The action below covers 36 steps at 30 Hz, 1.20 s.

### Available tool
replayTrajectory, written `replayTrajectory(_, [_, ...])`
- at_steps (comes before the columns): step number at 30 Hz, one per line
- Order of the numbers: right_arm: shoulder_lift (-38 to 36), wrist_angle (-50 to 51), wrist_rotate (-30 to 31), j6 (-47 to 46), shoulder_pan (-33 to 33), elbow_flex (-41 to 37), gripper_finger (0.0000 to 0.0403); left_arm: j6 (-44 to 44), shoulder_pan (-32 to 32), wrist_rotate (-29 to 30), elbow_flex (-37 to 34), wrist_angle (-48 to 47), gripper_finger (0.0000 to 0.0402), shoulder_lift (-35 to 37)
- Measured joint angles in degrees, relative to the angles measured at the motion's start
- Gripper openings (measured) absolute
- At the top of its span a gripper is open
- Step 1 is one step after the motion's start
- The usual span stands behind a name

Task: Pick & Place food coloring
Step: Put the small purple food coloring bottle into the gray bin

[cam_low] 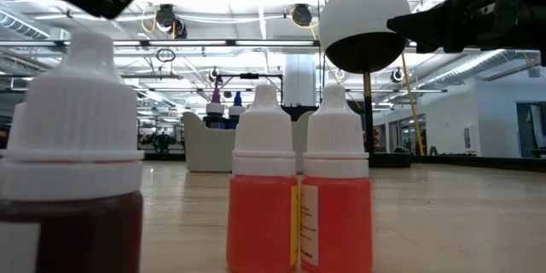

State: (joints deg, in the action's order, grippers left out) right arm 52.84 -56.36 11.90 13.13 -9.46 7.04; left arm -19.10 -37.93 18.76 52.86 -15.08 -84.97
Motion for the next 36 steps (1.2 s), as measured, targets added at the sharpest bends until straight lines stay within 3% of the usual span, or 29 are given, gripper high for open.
replayTrajectory(11, [0.00,0.29,-0.02,-0.40,0.01,0.01,0.0000,-13.33,-4.25,-1.49,29.67,-25.35,0.0005,-20.92])
replayTrajectory(20, [0.00,1.80,-0.13,-0.61,0.01,0.00,0.0000,-19.24,-5.67,-5.74,45.25,-31.84,0.0074,-32.32])
replayTrajectory(24, [0.00,1.81,-0.15,-0.61,0.01,0.00,0.0000,-19.64,-6.70,-6.31,48.99,-32.63,0.0102,-34.11])
replayTrajectory(31, [-0.02,2.74,-0.17,-0.66,0.01,0.01,0.0000,-24.24,-7.90,-10.67,48.23,-32.23,0.0155,-34.34])
replayTrajectory(36, [-0.02,3.02,-0.17,-0.63,0.01,-0.01,0.0000,-24.07,-8.35,-10.33,48.15,-32.63,0.0191,-34.33])
